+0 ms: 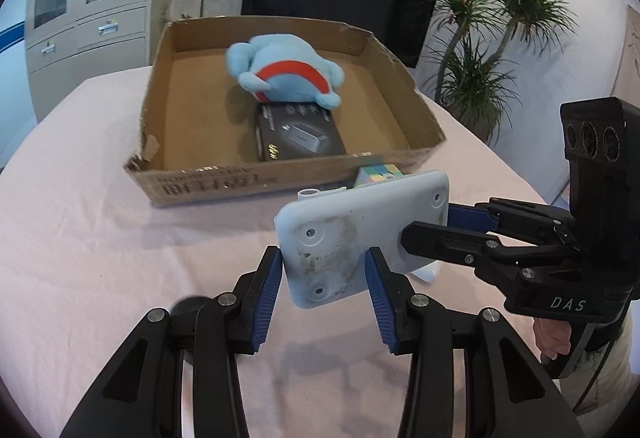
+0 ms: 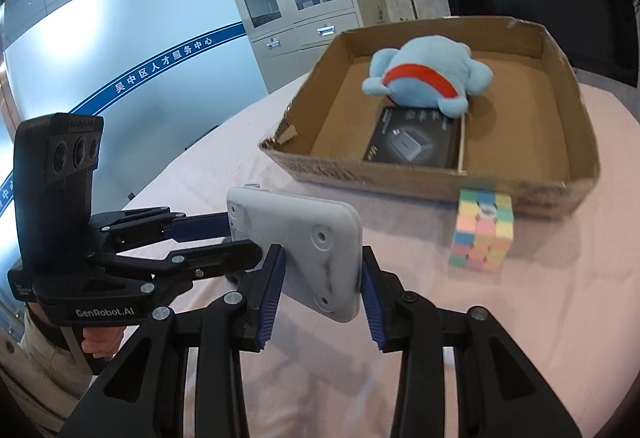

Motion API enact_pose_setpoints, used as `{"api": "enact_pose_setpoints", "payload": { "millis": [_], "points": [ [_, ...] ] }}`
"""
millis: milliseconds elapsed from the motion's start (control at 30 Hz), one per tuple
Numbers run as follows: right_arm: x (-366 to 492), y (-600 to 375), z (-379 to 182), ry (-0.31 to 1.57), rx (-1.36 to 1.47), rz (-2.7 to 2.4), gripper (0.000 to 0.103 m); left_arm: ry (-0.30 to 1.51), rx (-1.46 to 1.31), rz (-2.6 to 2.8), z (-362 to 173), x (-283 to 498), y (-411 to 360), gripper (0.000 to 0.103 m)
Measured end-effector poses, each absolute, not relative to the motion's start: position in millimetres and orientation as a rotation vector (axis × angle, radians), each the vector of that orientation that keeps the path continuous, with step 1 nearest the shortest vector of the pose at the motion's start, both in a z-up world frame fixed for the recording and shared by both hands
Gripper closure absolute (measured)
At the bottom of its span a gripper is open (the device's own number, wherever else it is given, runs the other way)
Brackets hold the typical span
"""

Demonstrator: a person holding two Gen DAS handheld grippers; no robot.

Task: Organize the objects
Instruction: 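Lift the white case with both grippers and carry it over the box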

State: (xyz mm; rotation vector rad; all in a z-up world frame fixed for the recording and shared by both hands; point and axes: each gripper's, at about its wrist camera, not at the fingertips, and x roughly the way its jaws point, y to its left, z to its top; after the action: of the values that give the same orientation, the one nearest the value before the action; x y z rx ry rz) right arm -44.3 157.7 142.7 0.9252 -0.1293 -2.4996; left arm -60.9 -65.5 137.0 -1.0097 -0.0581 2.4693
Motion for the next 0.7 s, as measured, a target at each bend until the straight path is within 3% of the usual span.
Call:
{"api": "enact_pose_setpoints", "payload": {
  "millis": [700],
  "points": [
    [-161.5,106.2,183.6,-0.092,0.792,-2.465,0.070,-0.138,-0.987,2.580,163.0,-170.7,-122.7,0.063]
  ]
}}
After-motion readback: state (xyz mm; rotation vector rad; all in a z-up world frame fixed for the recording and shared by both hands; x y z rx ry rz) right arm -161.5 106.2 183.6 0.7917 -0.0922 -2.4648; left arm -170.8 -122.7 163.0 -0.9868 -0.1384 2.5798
